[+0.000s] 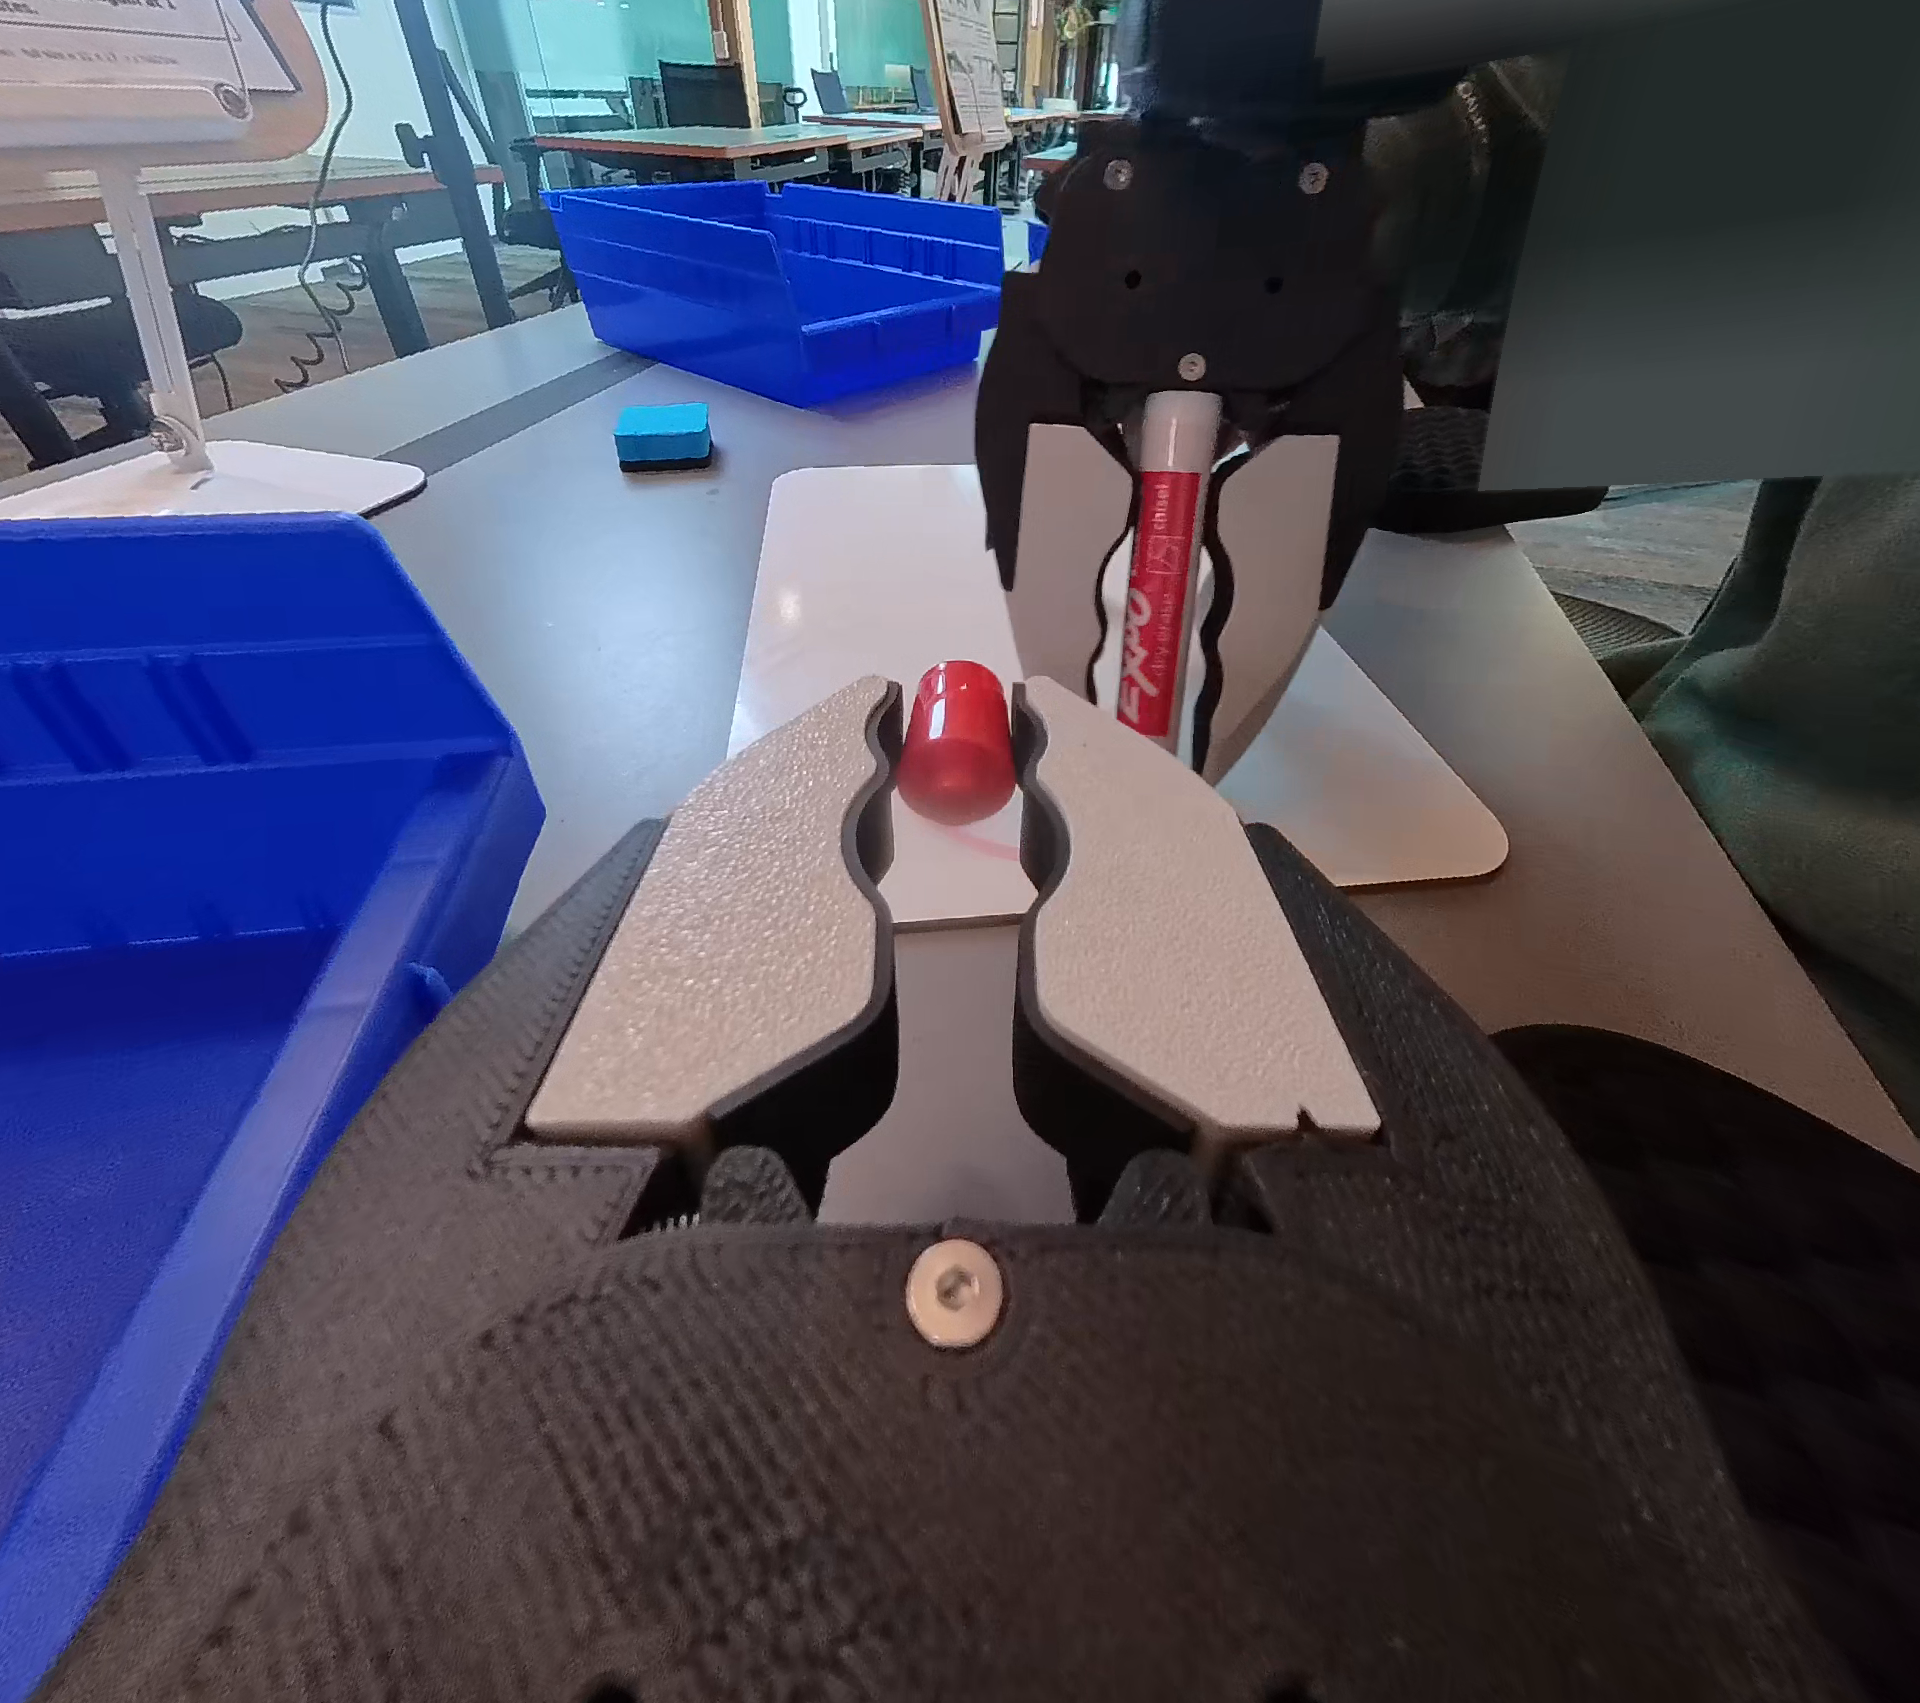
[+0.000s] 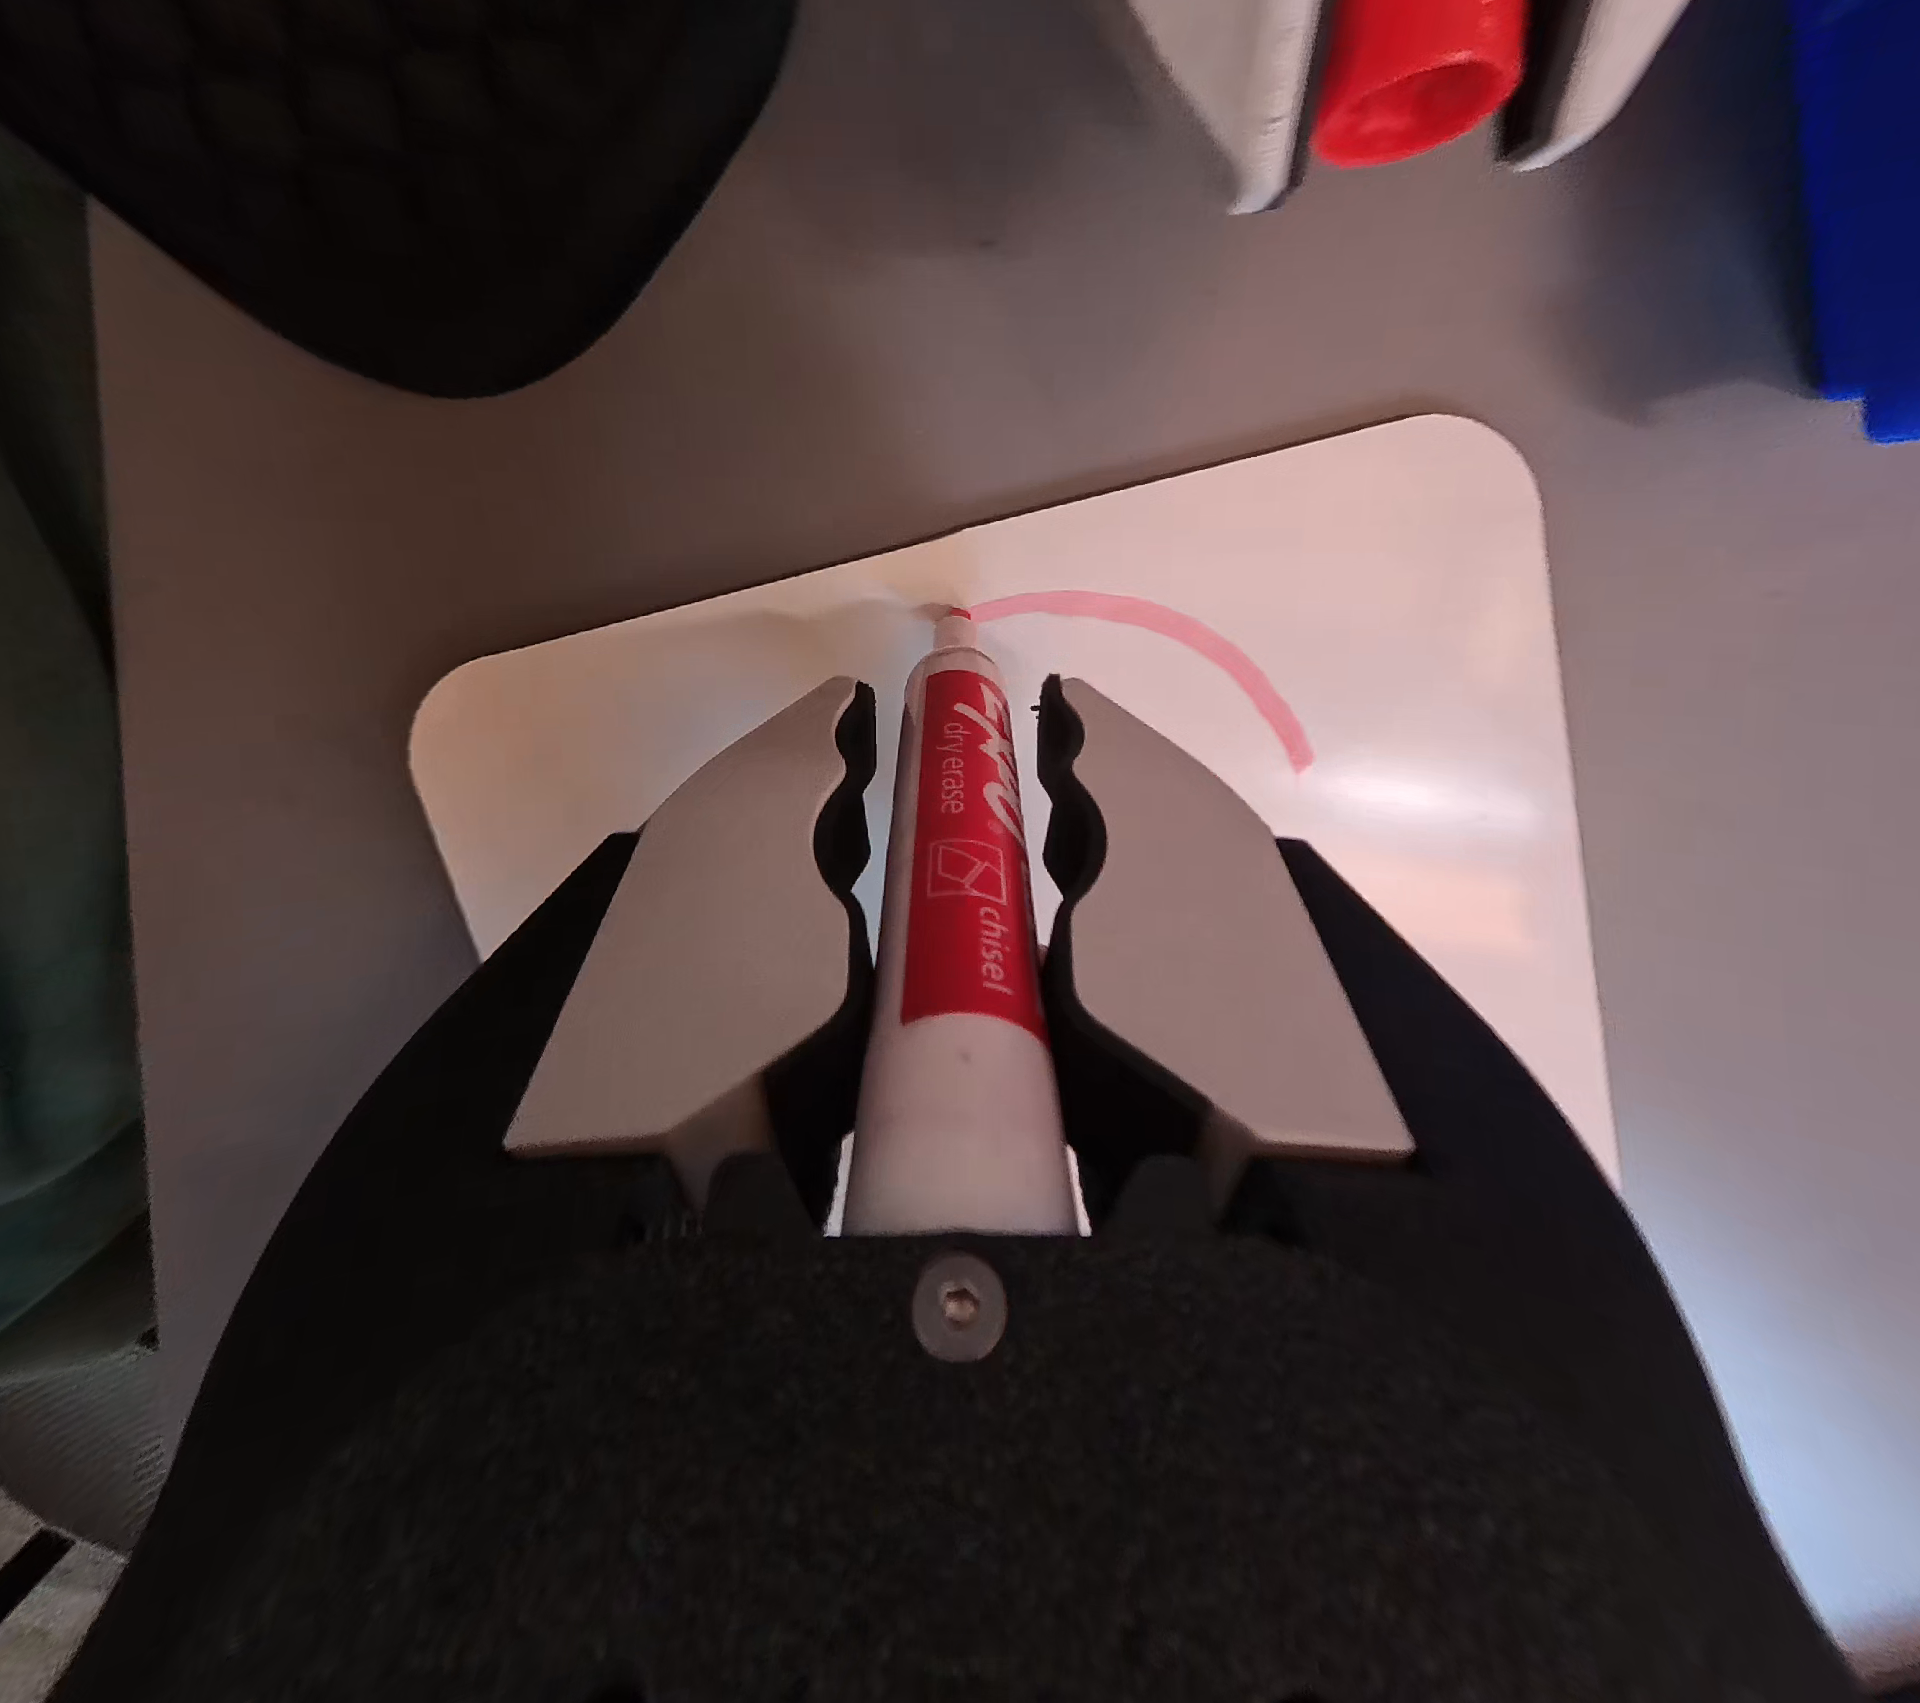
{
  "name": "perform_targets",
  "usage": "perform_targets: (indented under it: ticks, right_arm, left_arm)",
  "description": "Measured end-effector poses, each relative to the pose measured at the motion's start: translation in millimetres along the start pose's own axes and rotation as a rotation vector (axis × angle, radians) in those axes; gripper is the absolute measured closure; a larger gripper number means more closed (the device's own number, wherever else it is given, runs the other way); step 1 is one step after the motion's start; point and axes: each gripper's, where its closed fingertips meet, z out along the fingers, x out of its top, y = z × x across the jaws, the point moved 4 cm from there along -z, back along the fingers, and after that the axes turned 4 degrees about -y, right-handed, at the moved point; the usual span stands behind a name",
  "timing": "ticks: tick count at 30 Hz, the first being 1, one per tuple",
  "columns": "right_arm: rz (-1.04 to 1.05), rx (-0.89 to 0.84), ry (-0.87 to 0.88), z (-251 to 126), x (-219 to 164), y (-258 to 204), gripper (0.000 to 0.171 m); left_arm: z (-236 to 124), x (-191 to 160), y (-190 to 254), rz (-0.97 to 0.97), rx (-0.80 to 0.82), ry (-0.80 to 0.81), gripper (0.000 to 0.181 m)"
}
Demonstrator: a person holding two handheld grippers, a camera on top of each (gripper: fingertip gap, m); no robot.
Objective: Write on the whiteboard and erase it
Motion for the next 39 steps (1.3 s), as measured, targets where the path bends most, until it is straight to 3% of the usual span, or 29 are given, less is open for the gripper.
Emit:
perform_targets:
  ticks: [10, 21, 30, 39]
  right_arm:
    - [0.058, -0.002, -0.067, -13, -35, -21, 0.139]
    - [0.152, -0.105, -0.095, -26, -67, 23, 0.139]
    - [0.122, -0.124, -0.061, -19, -50, 59, 0.139]
    - [0.066, -0.088, 0.016, -9, -20, 61, 0.139]
  left_arm:
    - [0, 0, 0, -0.006, -0.001, 0.002, 0.161]
    - [-2, 0, 0, -0.02, -0.01, 0.006, 0.161]
    - [-3, 0, 1, -0.028, -0.014, 0.007, 0.161]
    - [-4, 0, 2, -0.032, -0.013, 0.007, 0.161]
